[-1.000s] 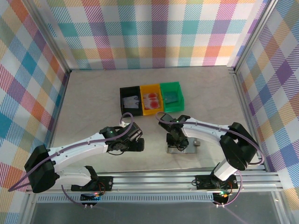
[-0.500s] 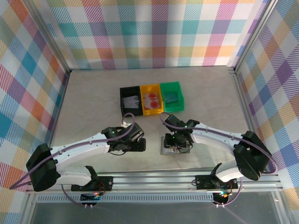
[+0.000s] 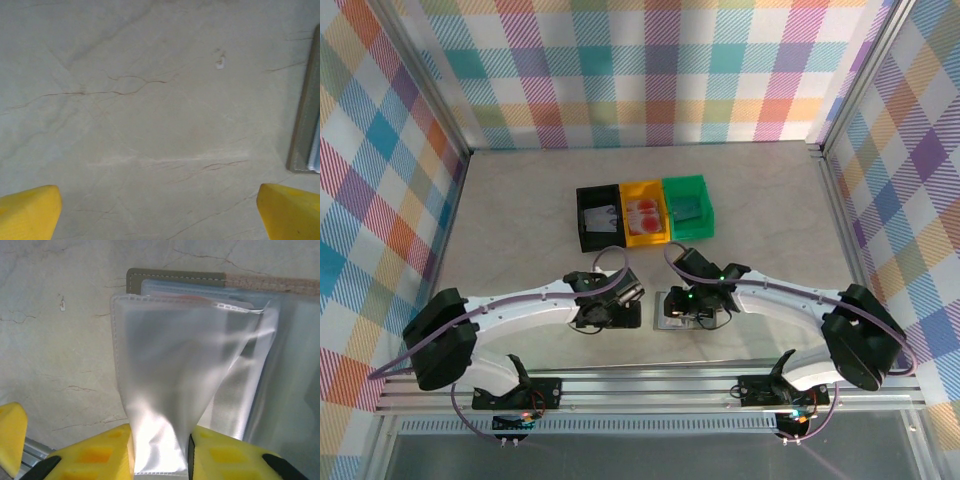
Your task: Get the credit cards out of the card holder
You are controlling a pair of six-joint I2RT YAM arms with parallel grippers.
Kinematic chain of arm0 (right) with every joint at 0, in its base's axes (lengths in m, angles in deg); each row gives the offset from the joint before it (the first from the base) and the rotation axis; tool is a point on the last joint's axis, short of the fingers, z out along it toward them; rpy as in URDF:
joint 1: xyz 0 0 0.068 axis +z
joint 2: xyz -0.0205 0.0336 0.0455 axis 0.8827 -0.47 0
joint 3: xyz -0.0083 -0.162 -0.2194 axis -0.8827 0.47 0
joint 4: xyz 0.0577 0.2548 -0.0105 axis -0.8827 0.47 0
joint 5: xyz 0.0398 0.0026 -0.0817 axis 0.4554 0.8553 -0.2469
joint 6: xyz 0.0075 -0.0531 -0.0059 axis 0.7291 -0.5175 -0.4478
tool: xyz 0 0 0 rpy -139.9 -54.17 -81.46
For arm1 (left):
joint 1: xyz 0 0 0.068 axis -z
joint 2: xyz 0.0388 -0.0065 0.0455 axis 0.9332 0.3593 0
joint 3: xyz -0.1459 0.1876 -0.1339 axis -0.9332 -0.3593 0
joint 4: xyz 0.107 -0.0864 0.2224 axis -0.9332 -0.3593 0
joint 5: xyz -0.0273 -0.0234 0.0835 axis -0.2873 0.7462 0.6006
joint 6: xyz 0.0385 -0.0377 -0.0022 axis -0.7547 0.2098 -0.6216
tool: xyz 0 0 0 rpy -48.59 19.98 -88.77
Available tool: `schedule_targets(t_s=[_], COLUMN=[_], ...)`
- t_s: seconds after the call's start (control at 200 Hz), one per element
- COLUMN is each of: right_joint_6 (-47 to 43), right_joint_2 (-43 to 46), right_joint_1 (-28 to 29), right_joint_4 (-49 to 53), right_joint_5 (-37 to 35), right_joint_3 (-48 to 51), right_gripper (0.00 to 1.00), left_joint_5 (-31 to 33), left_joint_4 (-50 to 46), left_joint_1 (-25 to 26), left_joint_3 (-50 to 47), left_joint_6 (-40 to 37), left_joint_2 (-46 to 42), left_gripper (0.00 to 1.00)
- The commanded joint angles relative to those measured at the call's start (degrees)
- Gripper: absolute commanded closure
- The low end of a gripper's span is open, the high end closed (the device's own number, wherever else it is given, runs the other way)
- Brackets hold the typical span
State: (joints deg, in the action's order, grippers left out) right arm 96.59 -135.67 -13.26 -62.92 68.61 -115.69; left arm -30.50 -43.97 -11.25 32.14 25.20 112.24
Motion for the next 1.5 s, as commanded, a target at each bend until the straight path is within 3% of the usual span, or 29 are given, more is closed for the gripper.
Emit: schedule_targets(t_s=[0.0,0.26,0.7,1.19,1.495], right_joint_6=[1.25,2.66,3.14,3.28,4.61], right_joint_2=[2.50,5.95,7.10,10.37,12.98], right_joint_1=[-0.27,-0.27,-0.28,-0.28,-0.41], right_joint_4=[-2.47,-6.53,-7.83,-7.54,-9.02], right_joint_5=[0.80,0.72,0.46,-1.12,-1.74], right_joint_3=[1.53,5.23,7.07,8.85,11.07], right_gripper=[0.69,0.69,0.69,0.69,0.69], left_joint_5=[-2.02,-7.63,-10.83,-11.39,-16.16], left_joint_4=[2.90,10.13,14.83,20.42,26.16], left_joint_1=[1.49,2.16,2.60,2.60,2.60], left_joint_3=[2.79,3.31,4.58,2.05,1.20], left_joint_6=[2.18,4.44,6.97,9.30,11.57], left_joint_2=[1.73,6.48,14.23,13.80,16.60], left_gripper=[0.00,0.00,0.00,0.00,0.00])
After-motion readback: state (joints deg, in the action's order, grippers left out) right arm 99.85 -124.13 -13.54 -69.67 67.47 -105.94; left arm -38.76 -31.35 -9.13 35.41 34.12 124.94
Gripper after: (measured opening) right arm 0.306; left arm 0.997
